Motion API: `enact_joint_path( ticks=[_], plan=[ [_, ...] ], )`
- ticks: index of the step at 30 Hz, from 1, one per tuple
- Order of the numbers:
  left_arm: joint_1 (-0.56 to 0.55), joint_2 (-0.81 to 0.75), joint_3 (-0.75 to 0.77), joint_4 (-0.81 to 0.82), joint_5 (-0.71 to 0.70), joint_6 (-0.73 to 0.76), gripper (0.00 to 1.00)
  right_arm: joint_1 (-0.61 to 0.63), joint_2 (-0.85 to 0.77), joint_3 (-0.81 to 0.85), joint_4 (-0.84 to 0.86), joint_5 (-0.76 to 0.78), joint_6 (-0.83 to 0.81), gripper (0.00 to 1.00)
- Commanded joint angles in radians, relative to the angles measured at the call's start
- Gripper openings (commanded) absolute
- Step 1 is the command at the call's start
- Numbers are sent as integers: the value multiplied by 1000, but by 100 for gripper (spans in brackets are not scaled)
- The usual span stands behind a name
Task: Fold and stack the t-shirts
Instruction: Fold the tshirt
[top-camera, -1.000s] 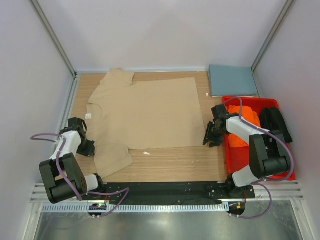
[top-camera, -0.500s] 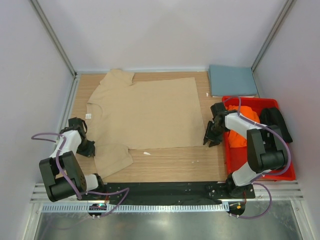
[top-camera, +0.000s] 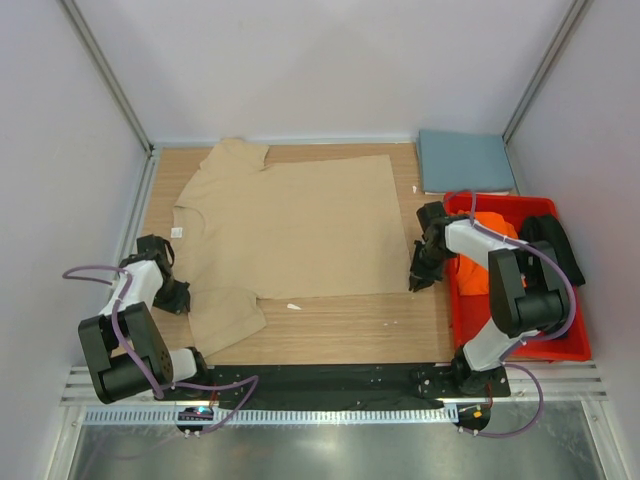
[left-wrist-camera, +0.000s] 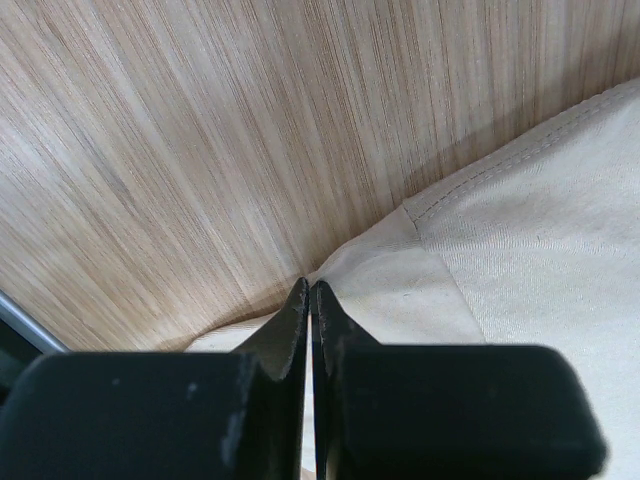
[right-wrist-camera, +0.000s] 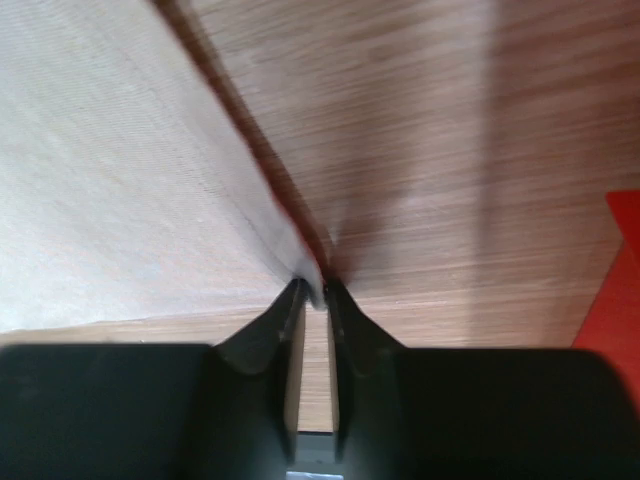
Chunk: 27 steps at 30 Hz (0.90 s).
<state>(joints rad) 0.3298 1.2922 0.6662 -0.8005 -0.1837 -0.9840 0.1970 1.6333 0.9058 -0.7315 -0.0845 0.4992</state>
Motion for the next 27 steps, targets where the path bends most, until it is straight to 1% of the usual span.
enact_joint_path(
  ticks=[1,3,8,13,15,21,27],
  plan=[
    [8,-11,33,4,-28,11,0,18,89,-31,175,58,-4,13],
    [9,-16,35,0,-33,13,0,21,89,-34,170,54,-5,2],
    [8,-40,61,-48,-62,5,0,30,24,-53,121,55,-14,1],
    [3,-68,67,-74,-71,-15,0,32,-6,-71,95,51,-28,1],
    [-8,-76,91,-81,-72,-10,0,32,-12,-70,92,46,-33,1],
    [-35,-85,182,-129,-74,25,0,32,2,-9,58,42,-37,2],
    [-54,-73,263,-131,-48,53,0,32,-9,63,11,43,-36,2]
  ],
)
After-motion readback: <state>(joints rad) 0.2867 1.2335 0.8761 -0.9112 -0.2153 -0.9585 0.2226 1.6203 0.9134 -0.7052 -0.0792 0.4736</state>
